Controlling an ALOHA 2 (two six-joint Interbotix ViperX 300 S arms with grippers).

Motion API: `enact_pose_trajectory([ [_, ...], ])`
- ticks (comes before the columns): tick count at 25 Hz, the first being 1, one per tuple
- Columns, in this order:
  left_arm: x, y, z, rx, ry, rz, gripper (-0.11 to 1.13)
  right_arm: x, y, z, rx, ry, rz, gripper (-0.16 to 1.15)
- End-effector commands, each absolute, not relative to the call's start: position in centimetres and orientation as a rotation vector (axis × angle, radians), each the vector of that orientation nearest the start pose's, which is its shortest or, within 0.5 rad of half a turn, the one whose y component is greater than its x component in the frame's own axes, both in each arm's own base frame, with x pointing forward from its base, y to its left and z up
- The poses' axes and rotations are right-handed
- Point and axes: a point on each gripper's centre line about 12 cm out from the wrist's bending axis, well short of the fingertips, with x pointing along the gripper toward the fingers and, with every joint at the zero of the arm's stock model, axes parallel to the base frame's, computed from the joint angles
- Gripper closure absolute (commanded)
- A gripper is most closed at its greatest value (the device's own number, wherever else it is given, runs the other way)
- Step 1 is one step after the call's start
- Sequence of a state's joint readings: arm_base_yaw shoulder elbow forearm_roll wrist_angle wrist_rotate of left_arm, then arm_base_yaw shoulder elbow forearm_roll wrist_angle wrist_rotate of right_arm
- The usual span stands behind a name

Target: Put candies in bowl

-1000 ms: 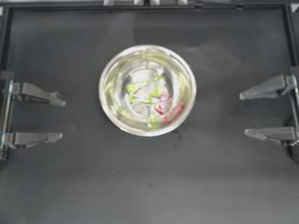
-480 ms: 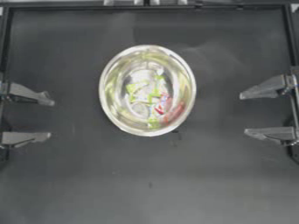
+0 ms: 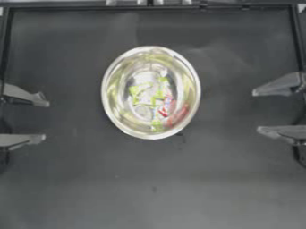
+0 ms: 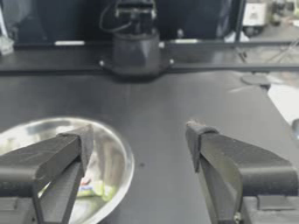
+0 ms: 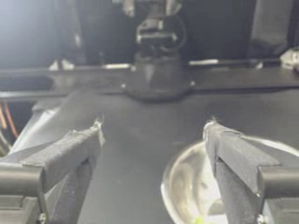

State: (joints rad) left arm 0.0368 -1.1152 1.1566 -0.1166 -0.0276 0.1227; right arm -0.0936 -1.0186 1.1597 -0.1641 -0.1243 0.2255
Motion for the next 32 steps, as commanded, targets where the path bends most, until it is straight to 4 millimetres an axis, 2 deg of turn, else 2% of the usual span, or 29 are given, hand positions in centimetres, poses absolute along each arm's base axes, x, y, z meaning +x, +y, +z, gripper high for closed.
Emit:
enact_pose_trajectory([
  [1, 17.4, 0.7, 30.3, 0.008, 0.002, 0.043, 0.07, 18.8, -1.5, 29.6, 0.067, -0.009, -0.073, -0.01],
  [11, 16.9, 1.1, 30.8, 0.009, -0.027, 0.064, 0.07, 17.8, -1.6, 29.8, 0.063, -0.011, -0.083, -0.01],
  [17, 16.5, 1.2, 30.5, 0.007, -0.032, 0.075, 0.07, 16.8, -1.7, 29.7, 0.067, -0.036, -0.093, -0.01],
  [32, 14.5, 1.4, 29.8, -0.004, -0.088, 0.098, 0.07, 16.0, -1.9, 29.6, 0.073, -0.039, -0.117, -0.01],
])
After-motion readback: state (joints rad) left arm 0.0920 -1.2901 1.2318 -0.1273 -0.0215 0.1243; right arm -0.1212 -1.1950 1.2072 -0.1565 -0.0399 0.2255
